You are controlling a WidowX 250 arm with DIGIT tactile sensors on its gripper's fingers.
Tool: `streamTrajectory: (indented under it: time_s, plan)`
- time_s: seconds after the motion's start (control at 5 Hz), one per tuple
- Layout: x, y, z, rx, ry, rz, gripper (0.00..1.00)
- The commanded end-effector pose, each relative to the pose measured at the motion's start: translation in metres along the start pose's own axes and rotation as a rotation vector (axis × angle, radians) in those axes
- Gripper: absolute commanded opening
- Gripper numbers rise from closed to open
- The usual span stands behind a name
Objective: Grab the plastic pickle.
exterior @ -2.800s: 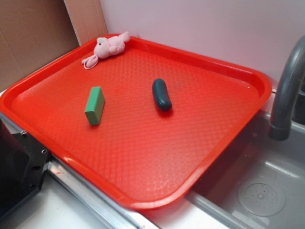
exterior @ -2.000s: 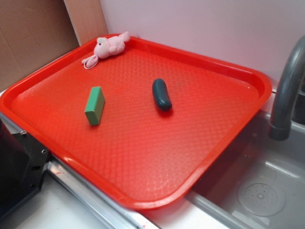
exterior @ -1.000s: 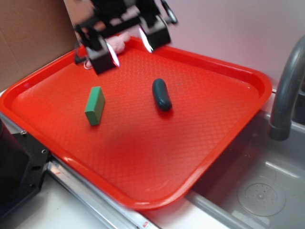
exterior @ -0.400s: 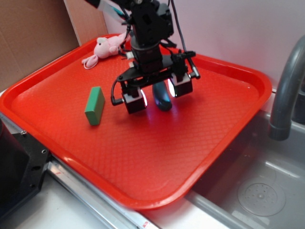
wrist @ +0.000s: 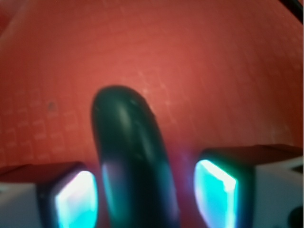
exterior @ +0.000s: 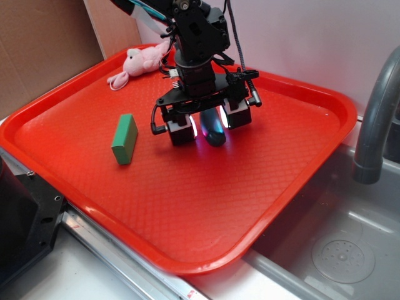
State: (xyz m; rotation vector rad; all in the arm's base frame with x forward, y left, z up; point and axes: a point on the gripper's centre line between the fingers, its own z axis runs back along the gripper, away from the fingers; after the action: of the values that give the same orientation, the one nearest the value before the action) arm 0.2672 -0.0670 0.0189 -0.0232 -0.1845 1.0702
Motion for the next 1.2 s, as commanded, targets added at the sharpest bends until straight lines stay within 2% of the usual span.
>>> streamTrajectory:
  time_s: [0.0, 0.4, 0.6, 0.8, 1.0]
  plan:
    - [0.011, -0.004, 0.022, 0.02, 0.071, -0.035, 0.0]
    - [0.011, -0.009, 0.098, 0.048, 0.226, -0.509, 0.0]
    - [0.007, -0.005, 0.13, 0.057, 0.194, -0.703, 0.0]
    - [0.013, 0.012, 0.176, -0.029, 0.223, -0.862, 0.0]
    - [0.021, 0.034, 0.21, -0.122, 0.178, -0.853, 0.0]
